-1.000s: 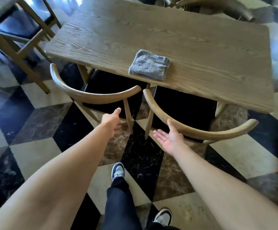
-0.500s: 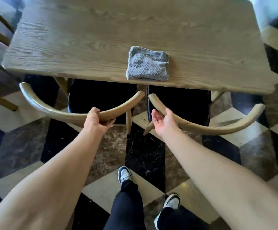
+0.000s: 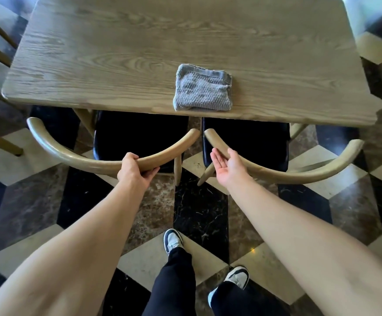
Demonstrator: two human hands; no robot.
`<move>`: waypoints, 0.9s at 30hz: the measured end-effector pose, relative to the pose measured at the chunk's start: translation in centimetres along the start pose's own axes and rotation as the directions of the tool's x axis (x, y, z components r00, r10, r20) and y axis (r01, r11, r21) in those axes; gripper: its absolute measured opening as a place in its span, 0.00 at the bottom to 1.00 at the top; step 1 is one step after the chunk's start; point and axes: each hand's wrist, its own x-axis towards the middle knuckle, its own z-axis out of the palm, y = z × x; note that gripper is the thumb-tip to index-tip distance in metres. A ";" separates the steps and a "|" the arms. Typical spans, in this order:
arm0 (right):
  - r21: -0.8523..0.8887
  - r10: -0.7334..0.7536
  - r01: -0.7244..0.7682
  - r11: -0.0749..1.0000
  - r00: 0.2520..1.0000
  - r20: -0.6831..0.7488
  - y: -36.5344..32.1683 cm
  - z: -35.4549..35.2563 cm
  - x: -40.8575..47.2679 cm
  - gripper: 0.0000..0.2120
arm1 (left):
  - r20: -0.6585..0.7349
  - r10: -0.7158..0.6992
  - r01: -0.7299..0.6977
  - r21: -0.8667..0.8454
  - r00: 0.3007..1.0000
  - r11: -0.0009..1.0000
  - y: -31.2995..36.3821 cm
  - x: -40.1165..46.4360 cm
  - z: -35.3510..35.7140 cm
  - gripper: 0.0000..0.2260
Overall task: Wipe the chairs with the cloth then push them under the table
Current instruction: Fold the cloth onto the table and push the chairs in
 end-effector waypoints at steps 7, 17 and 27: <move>-0.080 -0.018 0.021 0.997 0.999 0.038 0.5 -0.8 0.1 0.18 | -0.019 0.010 -0.010 -0.011 1.000 1.000 0.2 0.0 0.1 0.19; -0.050 -0.025 0.027 0.998 0.999 0.034 0.4 -0.6 0.4 0.15 | -0.056 0.008 -0.009 -0.009 0.998 1.000 0.4 -0.1 0.5 0.18; -0.058 -0.009 0.013 0.998 0.998 0.064 0.4 -0.5 0.3 0.23 | -0.051 0.009 -0.010 -0.024 0.999 1.000 0.2 -0.5 0.7 0.18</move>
